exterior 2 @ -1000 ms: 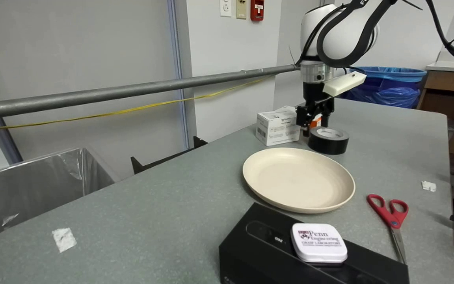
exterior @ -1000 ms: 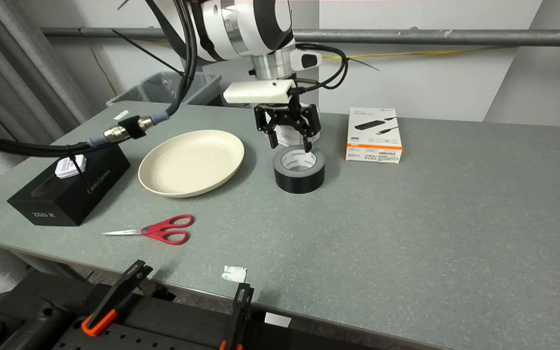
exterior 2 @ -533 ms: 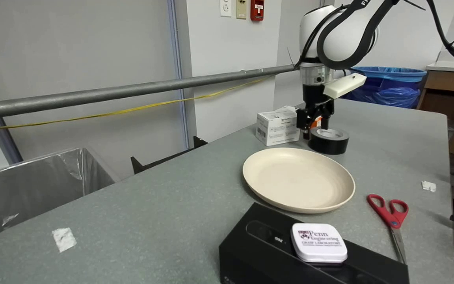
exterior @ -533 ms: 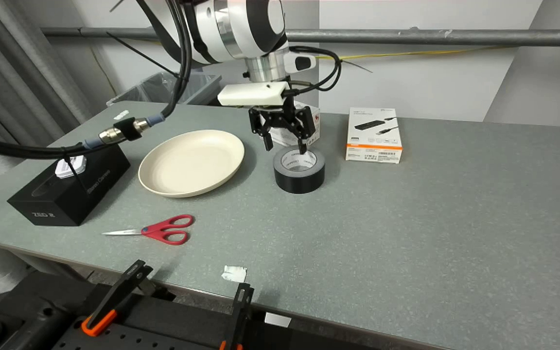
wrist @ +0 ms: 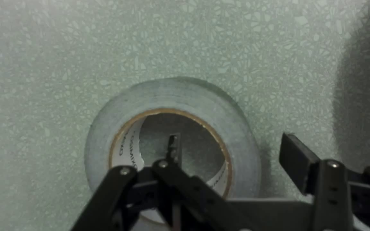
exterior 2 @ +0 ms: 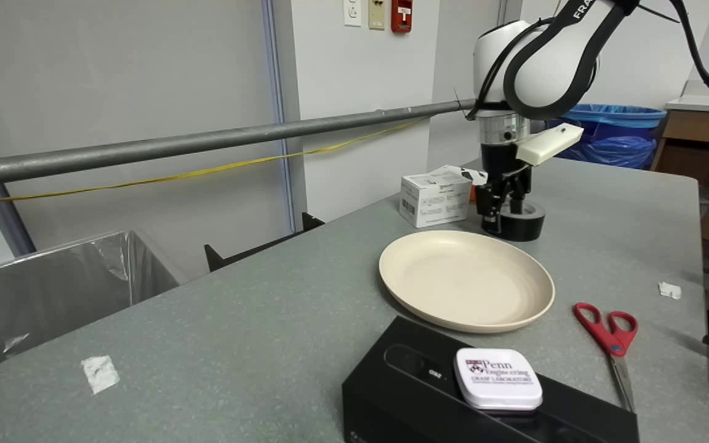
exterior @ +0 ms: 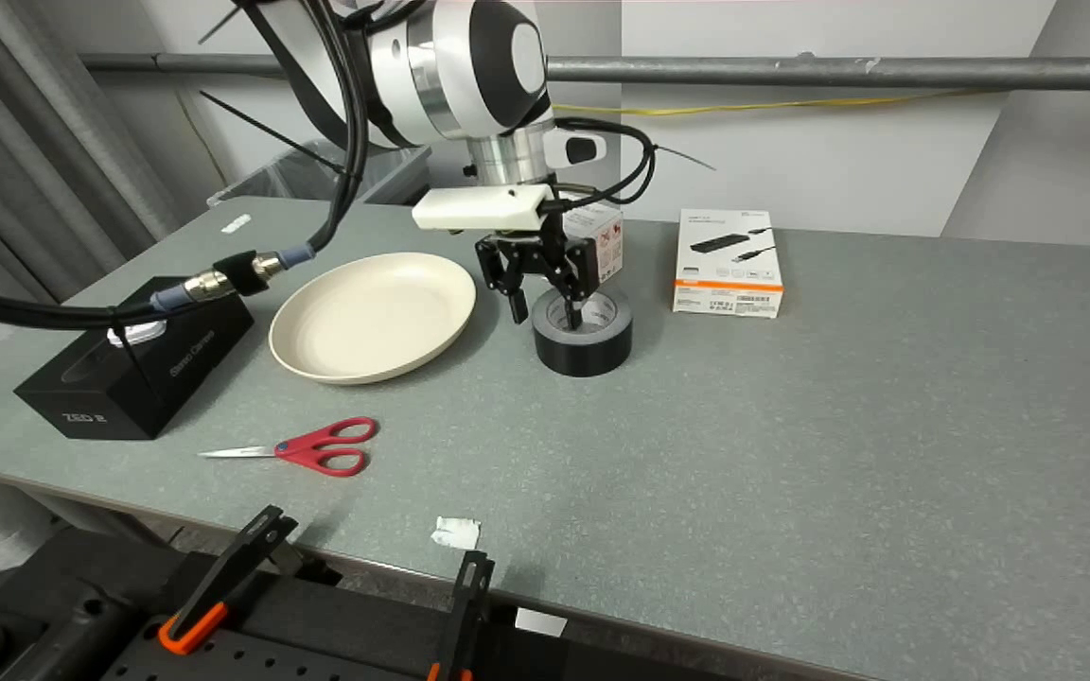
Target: Put the tape on the plate
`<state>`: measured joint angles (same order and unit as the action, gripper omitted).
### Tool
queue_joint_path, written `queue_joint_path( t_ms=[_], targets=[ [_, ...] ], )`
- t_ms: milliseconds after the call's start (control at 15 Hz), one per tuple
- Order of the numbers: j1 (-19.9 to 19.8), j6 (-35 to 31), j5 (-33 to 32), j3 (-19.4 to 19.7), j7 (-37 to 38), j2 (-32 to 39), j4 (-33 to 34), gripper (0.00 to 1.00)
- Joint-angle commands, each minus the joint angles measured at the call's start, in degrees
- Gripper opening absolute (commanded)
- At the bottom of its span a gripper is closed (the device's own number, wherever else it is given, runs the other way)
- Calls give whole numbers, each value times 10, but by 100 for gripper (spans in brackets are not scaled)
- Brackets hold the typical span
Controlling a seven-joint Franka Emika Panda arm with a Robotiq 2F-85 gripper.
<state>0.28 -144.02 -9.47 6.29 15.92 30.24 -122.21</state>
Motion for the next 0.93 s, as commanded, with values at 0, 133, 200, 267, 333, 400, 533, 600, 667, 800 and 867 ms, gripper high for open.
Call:
queue_joint_path(
  t_ms=[0, 133, 200, 267, 333, 400, 533, 600, 667, 800, 867],
  targets=[
    [15, -11, 5, 7, 3, -10, -13, 49],
    [23, -8, 2, 13, 19, -21, -17, 33],
    [31, -3, -2, 19, 34, -31, -21, 26],
    [30, 17, 6, 17, 36, -42, -21, 17],
    [27, 26, 13, 12, 32, -57, -26, 11],
    [29, 27, 13, 12, 37, -67, -31, 3],
    [36, 27, 3, 10, 35, -112, -64, 6],
    [41, 20, -3, 9, 37, -137, -83, 6],
    [45, 10, -10, 4, 31, -168, -109, 6],
    [55, -6, -20, -9, 31, -218, -146, 6],
    [60, -12, -17, -19, 36, -239, -160, 6]
  ],
)
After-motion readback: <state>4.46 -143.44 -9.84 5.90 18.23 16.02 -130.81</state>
